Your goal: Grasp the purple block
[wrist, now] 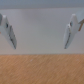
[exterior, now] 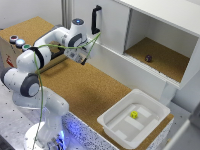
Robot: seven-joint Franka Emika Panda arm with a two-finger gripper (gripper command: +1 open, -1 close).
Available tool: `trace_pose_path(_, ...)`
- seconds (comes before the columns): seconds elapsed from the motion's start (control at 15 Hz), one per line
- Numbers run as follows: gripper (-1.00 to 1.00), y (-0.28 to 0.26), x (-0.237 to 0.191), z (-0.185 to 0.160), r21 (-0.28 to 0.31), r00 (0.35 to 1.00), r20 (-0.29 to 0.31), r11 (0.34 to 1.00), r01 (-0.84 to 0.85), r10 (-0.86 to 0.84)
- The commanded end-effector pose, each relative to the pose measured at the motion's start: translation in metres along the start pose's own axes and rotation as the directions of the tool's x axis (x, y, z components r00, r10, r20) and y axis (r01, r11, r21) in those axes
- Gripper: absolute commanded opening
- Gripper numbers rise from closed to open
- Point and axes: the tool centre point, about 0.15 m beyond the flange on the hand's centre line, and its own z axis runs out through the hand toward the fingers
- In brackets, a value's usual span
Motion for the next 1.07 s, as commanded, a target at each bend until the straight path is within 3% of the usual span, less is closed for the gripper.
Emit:
trace_pose_path(0.0, 1.00, 0.088, 0.041, -0.032, 0.022, 0.992, -0.083, 0.995, 0.099, -0.097)
trace_pose_path(0.13, 1.00, 0.128, 0.055, -0.024, 0.101, 0.989, -0.101, 0.988, 0.117, -0.106)
trace_pose_path(0.2, 1.00, 0.144, 0.060, -0.020, 0.092, 0.986, -0.117, 0.987, 0.133, -0.122)
trace_pose_path(0.33, 1.00, 0.181, 0.071, -0.023, 0.135, 0.982, -0.146, 0.981, 0.139, -0.119)
trace_pose_path(0.47, 1.00, 0.203, 0.084, -0.030, 0.120, 0.979, -0.164, 0.982, 0.145, -0.124)
trace_pose_path(0.87, 1.00, 0.243, 0.165, -0.039, 0.000, 0.966, -0.239, 0.995, 0.102, -0.099)
trace_pose_path(1.0, 1.00, 0.258, 0.186, -0.035, 0.004, 0.967, -0.252, 0.999, 0.038, -0.035)
